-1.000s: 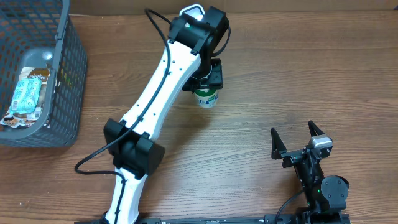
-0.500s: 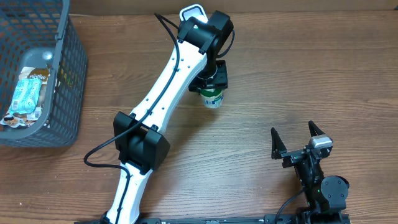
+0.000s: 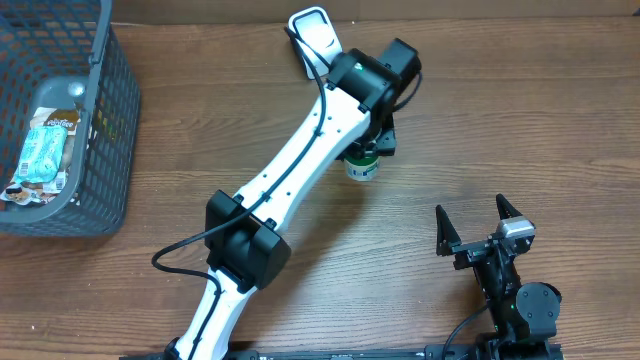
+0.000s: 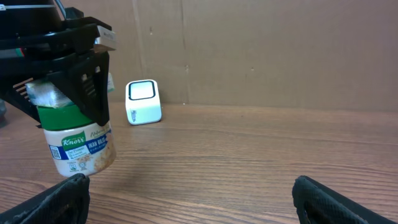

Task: Scan the item barcode

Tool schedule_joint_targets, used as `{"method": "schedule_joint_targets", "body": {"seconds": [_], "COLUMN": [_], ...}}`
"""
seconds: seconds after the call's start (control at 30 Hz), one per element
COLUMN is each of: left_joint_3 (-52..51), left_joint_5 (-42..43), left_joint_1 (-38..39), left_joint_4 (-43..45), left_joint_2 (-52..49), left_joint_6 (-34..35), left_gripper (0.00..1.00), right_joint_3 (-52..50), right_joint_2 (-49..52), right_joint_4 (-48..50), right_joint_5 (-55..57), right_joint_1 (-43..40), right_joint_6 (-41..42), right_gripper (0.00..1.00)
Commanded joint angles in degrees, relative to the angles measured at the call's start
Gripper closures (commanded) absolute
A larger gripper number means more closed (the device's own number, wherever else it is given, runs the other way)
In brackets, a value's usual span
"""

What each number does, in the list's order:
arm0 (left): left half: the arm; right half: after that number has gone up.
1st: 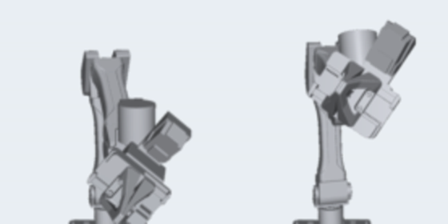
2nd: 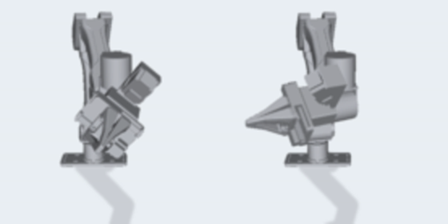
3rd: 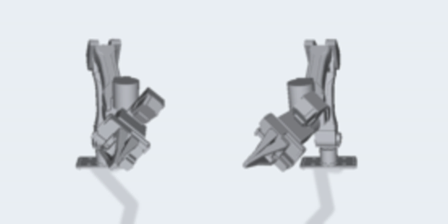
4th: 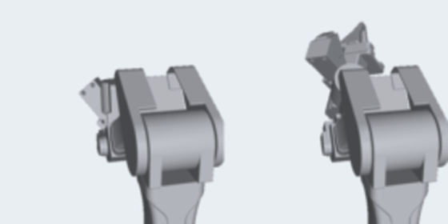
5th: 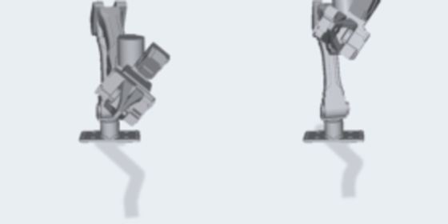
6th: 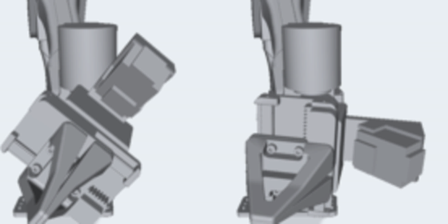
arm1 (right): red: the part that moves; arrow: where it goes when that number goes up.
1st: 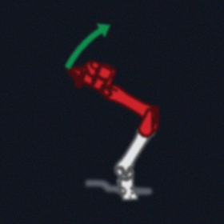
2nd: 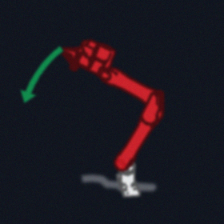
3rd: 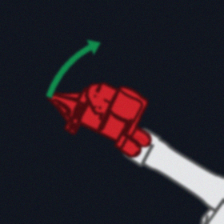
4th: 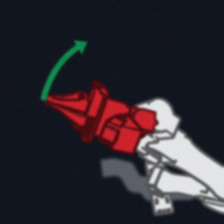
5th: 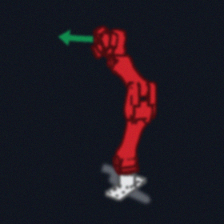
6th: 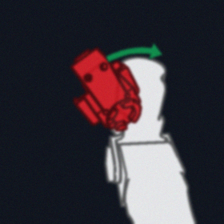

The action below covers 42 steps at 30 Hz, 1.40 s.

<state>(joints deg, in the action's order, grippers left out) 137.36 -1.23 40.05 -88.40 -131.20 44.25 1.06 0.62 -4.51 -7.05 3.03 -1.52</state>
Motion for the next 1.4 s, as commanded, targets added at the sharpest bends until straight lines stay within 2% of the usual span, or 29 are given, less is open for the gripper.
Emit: {"method": "schedule_joint_targets", "body": {"seconds": [0.0, 0.13, 0.67, 1.27, 1.33, 1.37], "left_joint_3": [0.63, 0.63, 0.63, 0.63, 0.63, 0.63], "left_joint_5": [-5.31, -8.26, -9.22, -8.35, -8.35, -8.35], "left_joint_1": [1.84, 3.37, 5.95, 6.25, 6.27, 6.27], "left_joint_4": [0.22, 0.66, 4.5, 4.55, 4.7, 4.7], "left_joint_2": [0.04, 0.02, -4.48, -12.02, -12.09, -12.09], "left_joint_6": [6.4, 10.25, 10.23, 10.21, 10.19, 10.21], "left_gripper": [0.82, 0.82, 0.82, 0.8, 0.75, 0.63], "right_joint_3": [-0.59, -0.59, -0.59, -0.59, -0.59, -0.59], "right_joint_2": [-0.46, -0.46, -0.46, -0.46, -0.46, -0.46], "right_joint_4": [0.26, 0.26, 0.26, 0.26, 0.26, 0.26], "right_joint_5": [0.52, 0.52, 0.55, 0.55, 0.52, 0.52], "right_joint_1": [-0.15, -0.15, -0.15, -0.15, -0.15, -0.15], "right_joint_6": [-0.26, -0.24, -0.24, -0.26, -0.24, -0.24], "right_gripper": [0.0, 0.0, 0.0, 0.0, 0.0, 0.0]}}
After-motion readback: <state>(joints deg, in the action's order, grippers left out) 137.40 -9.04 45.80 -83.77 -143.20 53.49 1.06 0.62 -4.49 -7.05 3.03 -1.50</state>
